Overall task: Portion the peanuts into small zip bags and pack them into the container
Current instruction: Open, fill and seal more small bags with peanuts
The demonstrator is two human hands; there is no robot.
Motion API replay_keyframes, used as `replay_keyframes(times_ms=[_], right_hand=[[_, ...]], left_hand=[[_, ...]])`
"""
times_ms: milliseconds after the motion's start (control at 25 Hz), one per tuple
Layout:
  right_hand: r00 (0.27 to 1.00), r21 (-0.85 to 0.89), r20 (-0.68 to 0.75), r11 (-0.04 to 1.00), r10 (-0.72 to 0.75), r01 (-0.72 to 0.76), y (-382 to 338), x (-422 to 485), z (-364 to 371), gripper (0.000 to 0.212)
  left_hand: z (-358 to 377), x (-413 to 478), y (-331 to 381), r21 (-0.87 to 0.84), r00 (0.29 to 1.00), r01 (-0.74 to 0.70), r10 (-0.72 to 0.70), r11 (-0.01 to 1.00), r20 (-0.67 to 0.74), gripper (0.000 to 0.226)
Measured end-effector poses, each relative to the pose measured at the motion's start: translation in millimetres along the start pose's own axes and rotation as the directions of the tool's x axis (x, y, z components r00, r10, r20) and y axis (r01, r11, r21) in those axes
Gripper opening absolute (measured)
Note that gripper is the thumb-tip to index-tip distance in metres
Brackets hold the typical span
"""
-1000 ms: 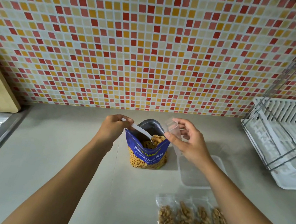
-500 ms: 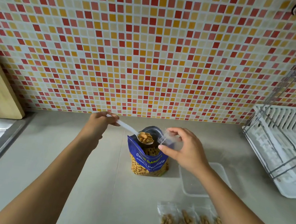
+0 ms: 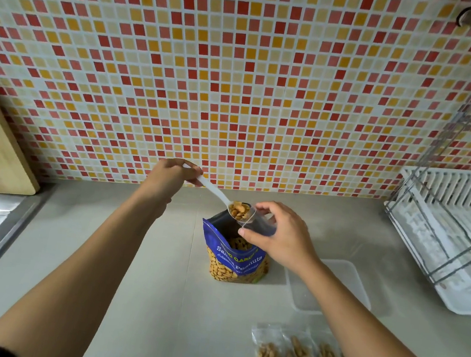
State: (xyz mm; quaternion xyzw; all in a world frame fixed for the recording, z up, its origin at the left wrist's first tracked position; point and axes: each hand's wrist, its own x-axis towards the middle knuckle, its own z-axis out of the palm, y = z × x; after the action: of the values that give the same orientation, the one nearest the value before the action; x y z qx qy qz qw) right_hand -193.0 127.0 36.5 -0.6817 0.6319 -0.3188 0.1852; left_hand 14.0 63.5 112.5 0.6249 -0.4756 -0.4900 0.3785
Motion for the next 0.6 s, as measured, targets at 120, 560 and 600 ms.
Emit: replay_keyframes(times_ms=[120,560,600], right_hand=[[0.999,0.034,0.026,0.999,0.034,-0.035,-1.1,2.1,4.0,0.057],[0.998,0.163,-0.015,0.985,0.065,-0.062,-5.0,1.7,10.8,0.053],[0.998,0.182,-0.015,0.981,0.068,-0.064,-5.5,1.8,11.3,0.053]], left_hand=[[4.9,-1.7,11.5,0.088,0.998,-0.060,0.057,0.994,0.035,0.011],[11.2,-8.7,33.9,0.352,0.926,-0.374,0.323,0.858,0.197,0.014],[10.8,-11.9,37.0,0.421,0.891,-0.454,0.398,0.785,0.219,0.014]])
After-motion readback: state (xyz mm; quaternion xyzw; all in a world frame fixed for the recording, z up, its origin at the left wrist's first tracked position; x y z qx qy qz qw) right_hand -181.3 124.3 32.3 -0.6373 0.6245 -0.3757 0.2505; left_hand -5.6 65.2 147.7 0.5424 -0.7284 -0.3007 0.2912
